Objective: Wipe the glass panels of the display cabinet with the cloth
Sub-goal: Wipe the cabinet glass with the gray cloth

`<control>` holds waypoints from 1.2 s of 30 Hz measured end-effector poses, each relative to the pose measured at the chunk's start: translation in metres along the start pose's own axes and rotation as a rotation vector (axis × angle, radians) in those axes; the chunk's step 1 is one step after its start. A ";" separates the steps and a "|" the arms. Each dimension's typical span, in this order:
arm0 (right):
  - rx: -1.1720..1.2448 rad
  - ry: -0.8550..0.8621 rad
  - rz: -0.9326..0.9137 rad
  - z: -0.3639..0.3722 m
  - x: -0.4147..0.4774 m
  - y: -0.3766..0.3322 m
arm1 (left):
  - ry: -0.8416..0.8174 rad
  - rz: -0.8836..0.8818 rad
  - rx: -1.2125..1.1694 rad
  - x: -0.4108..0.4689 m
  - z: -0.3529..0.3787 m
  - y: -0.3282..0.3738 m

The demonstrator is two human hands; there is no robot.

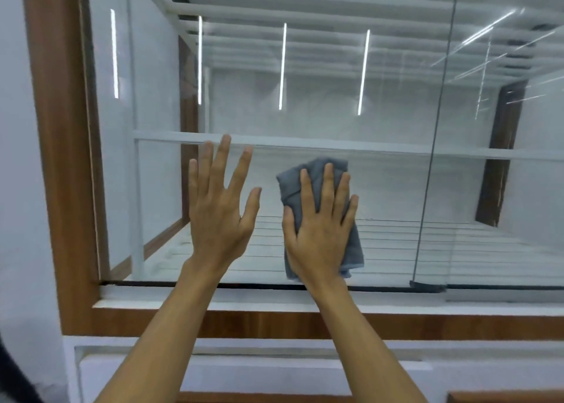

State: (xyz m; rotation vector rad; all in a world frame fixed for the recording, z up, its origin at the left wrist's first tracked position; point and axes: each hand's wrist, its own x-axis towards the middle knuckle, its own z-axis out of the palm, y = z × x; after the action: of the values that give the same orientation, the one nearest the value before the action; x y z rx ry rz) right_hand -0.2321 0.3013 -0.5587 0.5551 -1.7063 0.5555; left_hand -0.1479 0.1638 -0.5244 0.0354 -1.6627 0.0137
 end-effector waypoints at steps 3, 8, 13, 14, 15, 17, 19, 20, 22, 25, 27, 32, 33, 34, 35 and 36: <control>0.016 0.008 -0.032 -0.005 0.022 0.011 | -0.017 0.027 0.007 0.011 0.015 0.012; 0.024 0.062 -0.005 -0.021 0.070 0.043 | -0.014 0.013 0.058 0.015 0.027 0.011; 0.004 0.108 0.103 -0.043 0.099 0.110 | 0.007 0.026 0.057 0.013 0.029 0.009; 0.013 0.114 0.136 -0.048 0.099 0.124 | 0.010 0.027 0.056 0.013 0.029 0.009; 0.021 0.118 0.154 -0.052 0.097 0.136 | 0.011 0.027 0.051 0.013 0.030 0.009; 0.025 0.123 0.154 -0.056 0.089 0.149 | 0.015 0.020 0.037 0.013 0.030 0.009; 0.035 0.129 0.188 -0.053 0.079 0.146 | 0.014 0.015 0.032 0.012 0.030 0.009; 0.042 0.133 0.219 -0.051 0.072 0.141 | 0.017 0.015 0.031 0.012 0.031 0.010; 0.053 0.126 0.260 -0.044 0.056 0.126 | 0.020 0.012 0.037 0.012 0.031 0.010; 0.039 0.098 0.216 -0.032 0.028 0.098 | 0.025 0.011 0.054 0.011 0.034 0.010; 0.041 0.082 0.162 -0.023 0.020 0.074 | 0.024 0.009 0.058 0.011 0.034 0.010; 0.077 0.038 -0.014 -0.009 0.036 0.014 | 0.026 0.006 0.054 0.011 0.033 0.009; 0.080 0.036 -0.026 -0.008 0.041 0.008 | 0.027 0.006 0.051 0.011 0.033 0.009; 0.077 0.034 -0.036 -0.008 0.045 0.004 | 0.030 0.008 0.050 0.011 0.033 0.009; 0.070 0.034 -0.047 -0.008 0.050 0.004 | 0.034 0.012 0.050 0.010 0.033 0.009; 0.060 0.036 -0.061 -0.009 0.056 0.005 | 0.038 0.015 0.049 0.010 0.033 0.009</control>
State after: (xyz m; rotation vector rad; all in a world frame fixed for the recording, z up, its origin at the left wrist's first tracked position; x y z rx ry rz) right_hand -0.2395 0.3070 -0.5024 0.6350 -1.6373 0.5713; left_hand -0.1816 0.1716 -0.5169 0.0597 -1.6249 0.0657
